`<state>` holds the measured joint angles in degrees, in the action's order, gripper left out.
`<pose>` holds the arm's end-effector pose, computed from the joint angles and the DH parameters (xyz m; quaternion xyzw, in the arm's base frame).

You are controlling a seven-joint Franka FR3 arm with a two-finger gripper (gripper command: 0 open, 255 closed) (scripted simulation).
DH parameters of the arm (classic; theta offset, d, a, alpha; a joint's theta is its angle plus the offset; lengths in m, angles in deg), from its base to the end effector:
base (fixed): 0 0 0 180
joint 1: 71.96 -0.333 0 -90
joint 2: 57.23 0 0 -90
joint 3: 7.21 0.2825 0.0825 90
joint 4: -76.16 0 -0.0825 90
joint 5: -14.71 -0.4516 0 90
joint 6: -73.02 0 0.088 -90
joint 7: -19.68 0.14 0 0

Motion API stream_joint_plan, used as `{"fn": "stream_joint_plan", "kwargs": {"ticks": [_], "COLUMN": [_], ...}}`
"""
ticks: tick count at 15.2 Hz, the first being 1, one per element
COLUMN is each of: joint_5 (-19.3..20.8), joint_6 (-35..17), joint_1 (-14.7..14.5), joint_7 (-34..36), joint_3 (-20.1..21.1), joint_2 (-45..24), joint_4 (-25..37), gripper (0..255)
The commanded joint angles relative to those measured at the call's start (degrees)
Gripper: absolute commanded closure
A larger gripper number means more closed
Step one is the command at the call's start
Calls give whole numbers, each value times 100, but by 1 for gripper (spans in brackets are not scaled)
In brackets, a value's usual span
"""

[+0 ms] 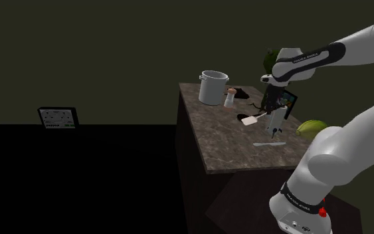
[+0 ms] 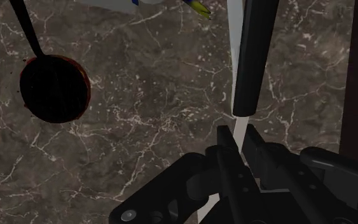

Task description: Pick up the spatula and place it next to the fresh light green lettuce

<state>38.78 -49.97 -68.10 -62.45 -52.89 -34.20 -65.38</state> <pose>0.3289 -0.3802 0.2913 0.9112 0.4106 -0.0299 0.0136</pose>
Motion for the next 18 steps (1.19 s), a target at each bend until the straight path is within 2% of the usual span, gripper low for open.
{"fn": "stream_joint_plan", "kwargs": {"ticks": [1,10,18], "joint_5": [275,1216,1884], "joint_6": [53,489,844], "joint_1": [279,1515,2488], "joint_7": [-135,-964,-2099], "joint_3": [-62,-359,-921], "joint_2": [318,1505,2164], "joint_4": [-209,-748,-738], "gripper": [255,255,255]}}
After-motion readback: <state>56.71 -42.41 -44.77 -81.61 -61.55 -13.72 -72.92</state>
